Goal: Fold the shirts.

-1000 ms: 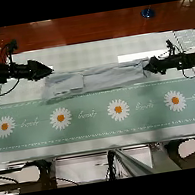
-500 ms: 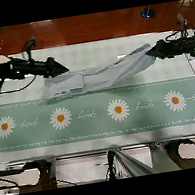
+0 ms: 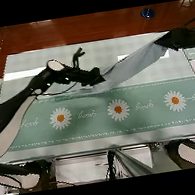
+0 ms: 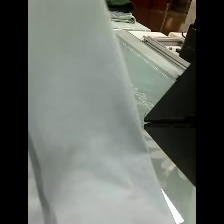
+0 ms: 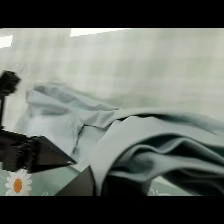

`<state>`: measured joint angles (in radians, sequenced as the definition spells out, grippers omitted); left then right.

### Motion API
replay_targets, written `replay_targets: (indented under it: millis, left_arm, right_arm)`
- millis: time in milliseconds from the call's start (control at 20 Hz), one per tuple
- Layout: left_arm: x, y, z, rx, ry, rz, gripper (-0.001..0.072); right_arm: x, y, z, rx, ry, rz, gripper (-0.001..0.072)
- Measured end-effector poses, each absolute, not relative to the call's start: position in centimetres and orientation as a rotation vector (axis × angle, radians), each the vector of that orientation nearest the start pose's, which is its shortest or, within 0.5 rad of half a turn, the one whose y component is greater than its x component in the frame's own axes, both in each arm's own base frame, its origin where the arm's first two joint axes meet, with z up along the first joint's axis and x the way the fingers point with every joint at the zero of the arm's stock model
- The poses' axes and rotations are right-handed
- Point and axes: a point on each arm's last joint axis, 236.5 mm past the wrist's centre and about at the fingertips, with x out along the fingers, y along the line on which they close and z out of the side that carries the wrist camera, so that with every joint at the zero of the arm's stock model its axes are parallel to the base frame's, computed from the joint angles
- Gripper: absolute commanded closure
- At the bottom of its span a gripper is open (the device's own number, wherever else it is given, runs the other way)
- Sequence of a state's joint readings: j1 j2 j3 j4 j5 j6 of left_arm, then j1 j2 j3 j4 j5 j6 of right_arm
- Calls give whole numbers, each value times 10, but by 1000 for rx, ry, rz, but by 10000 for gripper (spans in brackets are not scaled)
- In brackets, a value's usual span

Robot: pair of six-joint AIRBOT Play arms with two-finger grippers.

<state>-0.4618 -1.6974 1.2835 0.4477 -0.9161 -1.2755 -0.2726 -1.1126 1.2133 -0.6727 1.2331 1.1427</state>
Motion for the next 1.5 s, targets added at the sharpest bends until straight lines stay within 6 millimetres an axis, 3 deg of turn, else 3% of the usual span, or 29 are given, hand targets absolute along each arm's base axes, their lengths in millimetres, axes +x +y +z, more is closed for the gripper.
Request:
replay_targets:
  millis: [200, 550, 700, 850, 950, 1050, 1200, 1400, 1500]
  left_arm:
    - [352, -416, -33, -688, 1327, -816, 678]
    - [334, -464, -49, -777, 1329, -752, 678]
    - [337, -472, -48, -804, 1312, -745, 679]
    - [358, -460, -21, -794, 1228, -788, 680]
    - [380, -435, 18, -768, 1134, -840, 679]
    - [403, -393, 67, -719, 1018, -875, 679]
    - [419, -301, 141, -581, 858, -875, 679]
    - [399, -169, 214, -388, 713, -736, 678]
    - [379, -117, 238, -326, 664, -637, 678]
  right_arm:
    - [375, 79, 185, 446, 806, 562, 693]
    - [356, 88, 208, 417, 763, 591, 693]
    - [354, 89, 211, 415, 757, 595, 693]
    - [353, 95, 210, 396, 764, 605, 693]
    - [352, 103, 203, 360, 785, 614, 693]
    - [353, 116, 194, 335, 815, 625, 693]
    - [363, 146, 182, 310, 827, 660, 693]
    - [383, 206, 151, 294, 849, 718, 693]
    - [392, 243, 125, 286, 871, 745, 693]
